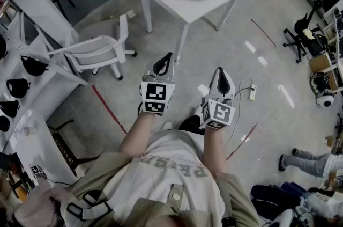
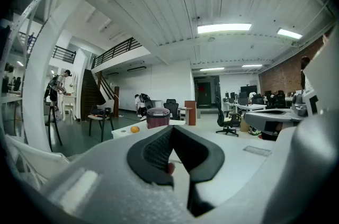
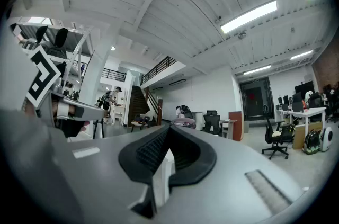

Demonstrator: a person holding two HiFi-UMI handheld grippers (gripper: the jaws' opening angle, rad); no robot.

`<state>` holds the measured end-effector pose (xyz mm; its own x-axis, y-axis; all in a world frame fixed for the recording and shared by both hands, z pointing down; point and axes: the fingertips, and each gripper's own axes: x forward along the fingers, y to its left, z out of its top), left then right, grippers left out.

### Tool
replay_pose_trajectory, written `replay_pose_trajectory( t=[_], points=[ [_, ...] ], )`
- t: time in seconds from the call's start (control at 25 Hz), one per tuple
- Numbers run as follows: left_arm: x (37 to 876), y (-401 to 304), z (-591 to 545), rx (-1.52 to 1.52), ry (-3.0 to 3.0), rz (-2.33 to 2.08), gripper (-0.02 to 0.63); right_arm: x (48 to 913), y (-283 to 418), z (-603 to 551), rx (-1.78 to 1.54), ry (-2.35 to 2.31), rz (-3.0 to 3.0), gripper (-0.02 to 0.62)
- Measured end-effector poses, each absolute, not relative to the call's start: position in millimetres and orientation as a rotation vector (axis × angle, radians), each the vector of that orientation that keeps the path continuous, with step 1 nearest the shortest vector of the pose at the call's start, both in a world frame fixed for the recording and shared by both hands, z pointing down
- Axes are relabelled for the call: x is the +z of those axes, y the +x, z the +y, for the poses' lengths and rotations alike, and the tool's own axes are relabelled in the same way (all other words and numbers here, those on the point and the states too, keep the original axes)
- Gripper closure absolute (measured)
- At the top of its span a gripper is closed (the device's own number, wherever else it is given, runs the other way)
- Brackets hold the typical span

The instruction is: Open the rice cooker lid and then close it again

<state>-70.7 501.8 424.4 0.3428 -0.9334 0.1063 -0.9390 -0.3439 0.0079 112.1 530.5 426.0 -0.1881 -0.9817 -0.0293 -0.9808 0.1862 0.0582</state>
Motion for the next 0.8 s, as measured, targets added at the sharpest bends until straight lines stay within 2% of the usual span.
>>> replay_pose_trajectory(
  t=[0.8],
  points=[
    [441.2, -50.2, 487.4, 0.161, 2.488, -1.737, 0.596, 452.0, 127.0, 517.3, -0.032, 1.950, -2.387, 0.597]
  ],
)
